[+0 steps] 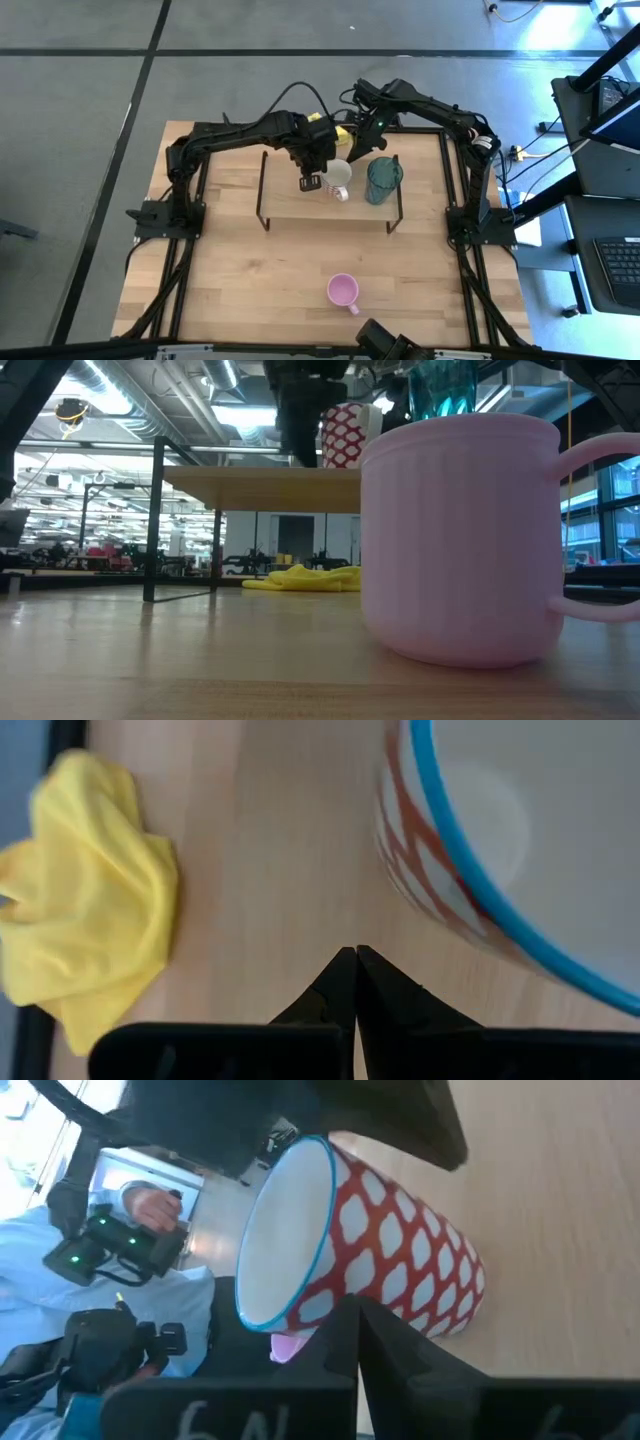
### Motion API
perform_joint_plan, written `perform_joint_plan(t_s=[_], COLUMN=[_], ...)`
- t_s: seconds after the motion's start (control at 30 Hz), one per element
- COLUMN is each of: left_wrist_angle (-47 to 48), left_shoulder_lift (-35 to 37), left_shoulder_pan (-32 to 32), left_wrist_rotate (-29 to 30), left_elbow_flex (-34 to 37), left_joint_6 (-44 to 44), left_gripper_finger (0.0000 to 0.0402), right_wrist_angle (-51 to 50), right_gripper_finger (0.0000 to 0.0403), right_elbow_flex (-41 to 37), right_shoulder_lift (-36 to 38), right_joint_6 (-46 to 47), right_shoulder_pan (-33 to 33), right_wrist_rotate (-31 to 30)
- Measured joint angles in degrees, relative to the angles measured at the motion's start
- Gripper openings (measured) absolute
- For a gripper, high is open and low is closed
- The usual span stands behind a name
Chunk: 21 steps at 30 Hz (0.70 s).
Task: Stack small to large cups/mugs on shelf
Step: Put the red mug on the shelf
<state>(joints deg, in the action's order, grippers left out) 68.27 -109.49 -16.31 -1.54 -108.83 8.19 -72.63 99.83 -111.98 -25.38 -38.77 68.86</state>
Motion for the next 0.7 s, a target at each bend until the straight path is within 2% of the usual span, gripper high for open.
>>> perform_joint_plan(t_s=[0.37, 0.7], left_wrist_angle=[1.0, -2.3], left_shoulder_lift=[2.7, 4.3], left_shoulder_pan=[1.1, 5.1], left_wrist_rotate=[-0.1, -0.1], left_elbow_flex=[1.9, 1.9], left_joint_6=[-3.3, -7.9], left_gripper_finger=[0.0001, 0.0002], right_wrist_angle=[-0.4, 1.4], right_gripper_finger=[0.0006, 0.0006], right_elbow_flex=[0.0, 0.0], right_shoulder_lift=[0.0, 0.0], right_joint_6=[-0.4, -0.4], right_shoulder_pan=[0.1, -0.3], right_wrist_rotate=[-5.2, -5.3])
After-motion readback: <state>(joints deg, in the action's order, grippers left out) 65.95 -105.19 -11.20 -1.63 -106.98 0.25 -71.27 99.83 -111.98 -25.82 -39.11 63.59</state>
